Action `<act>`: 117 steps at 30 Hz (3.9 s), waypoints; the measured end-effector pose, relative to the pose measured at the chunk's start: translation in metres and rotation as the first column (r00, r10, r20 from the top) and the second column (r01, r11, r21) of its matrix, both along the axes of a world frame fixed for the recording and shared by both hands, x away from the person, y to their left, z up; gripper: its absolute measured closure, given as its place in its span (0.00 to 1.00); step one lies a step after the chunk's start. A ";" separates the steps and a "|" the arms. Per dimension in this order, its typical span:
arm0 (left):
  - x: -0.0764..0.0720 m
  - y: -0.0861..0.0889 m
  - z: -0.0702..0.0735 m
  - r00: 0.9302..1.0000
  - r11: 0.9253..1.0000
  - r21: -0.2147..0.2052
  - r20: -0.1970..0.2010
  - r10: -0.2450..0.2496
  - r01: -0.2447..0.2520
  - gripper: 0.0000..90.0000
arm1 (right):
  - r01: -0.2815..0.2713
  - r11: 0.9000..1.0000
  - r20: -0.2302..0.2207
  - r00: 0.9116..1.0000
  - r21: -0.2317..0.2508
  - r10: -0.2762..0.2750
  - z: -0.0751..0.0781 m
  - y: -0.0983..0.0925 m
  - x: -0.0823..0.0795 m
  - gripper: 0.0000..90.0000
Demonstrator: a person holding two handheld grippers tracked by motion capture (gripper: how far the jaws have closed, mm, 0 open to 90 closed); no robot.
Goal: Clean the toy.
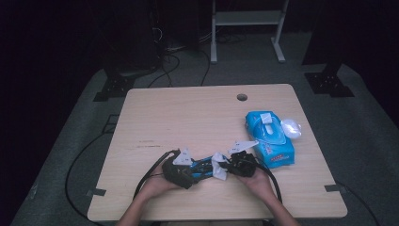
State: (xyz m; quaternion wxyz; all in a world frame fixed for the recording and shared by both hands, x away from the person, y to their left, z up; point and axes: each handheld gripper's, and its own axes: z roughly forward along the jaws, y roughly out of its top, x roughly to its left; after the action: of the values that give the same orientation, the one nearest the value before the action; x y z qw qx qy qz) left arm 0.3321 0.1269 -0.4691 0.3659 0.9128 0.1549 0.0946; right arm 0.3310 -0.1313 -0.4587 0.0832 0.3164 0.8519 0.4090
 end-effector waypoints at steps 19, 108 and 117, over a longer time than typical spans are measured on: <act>-0.002 0.004 -0.001 1.000 1.000 -0.011 0.002 0.006 -0.006 0.26 | 0.009 1.000 0.018 1.000 -0.028 -0.008 0.000 -0.001 0.001 0.93; 0.000 -0.001 -0.001 1.000 1.000 -0.001 0.014 -0.006 0.006 0.27 | -0.034 0.997 0.062 0.997 -0.066 0.038 0.007 0.010 0.003 0.94; 0.001 -0.001 -0.002 1.000 1.000 -0.002 0.018 -0.010 0.010 0.27 | -0.060 0.998 0.025 0.998 -0.027 0.061 0.005 0.006 -0.002 0.94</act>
State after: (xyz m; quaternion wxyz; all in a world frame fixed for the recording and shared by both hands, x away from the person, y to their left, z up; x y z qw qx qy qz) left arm 0.3331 0.1257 -0.4707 0.3684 0.9124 0.1474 0.1007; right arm 0.3289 -0.1251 -0.4539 0.0857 0.2840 0.8652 0.4043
